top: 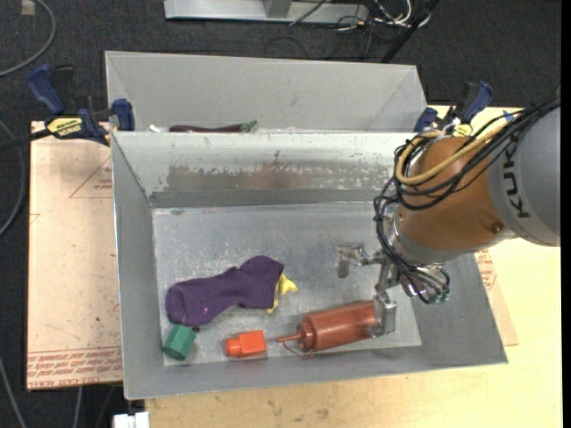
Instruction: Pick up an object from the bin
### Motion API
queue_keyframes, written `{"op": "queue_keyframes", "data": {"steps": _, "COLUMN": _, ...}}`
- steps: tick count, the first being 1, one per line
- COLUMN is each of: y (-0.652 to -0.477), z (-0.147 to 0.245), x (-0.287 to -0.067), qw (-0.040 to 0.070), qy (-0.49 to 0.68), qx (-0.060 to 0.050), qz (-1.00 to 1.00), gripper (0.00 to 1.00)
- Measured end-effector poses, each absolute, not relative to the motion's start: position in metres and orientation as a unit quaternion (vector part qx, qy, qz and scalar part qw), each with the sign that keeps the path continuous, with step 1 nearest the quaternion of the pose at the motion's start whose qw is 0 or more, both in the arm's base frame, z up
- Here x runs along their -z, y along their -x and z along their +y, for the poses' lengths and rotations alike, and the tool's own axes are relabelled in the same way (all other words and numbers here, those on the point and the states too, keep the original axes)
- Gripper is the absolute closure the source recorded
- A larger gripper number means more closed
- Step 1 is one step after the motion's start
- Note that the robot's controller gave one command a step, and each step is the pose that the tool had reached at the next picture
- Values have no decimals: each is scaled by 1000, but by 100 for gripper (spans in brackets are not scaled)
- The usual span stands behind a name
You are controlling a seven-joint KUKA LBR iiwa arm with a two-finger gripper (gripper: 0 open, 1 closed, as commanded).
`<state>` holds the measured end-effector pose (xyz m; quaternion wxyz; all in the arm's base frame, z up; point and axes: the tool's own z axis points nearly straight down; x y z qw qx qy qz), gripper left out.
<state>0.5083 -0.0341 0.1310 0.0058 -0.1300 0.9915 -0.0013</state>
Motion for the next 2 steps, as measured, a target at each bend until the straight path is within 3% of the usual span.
{"op": "queue_keyframes", "data": {"steps": 1, "y": -494, "z": -25, "x": -73, "qw": 2, "qy": 178, "qx": -1, "qz": 984, "gripper": 0}}
{"op": "queue_keyframes", "data": {"steps": 2, "y": -498, "z": -16, "x": -68, "qw": 7, "qy": 154, "qx": 1, "qz": 988, "gripper": 100}}
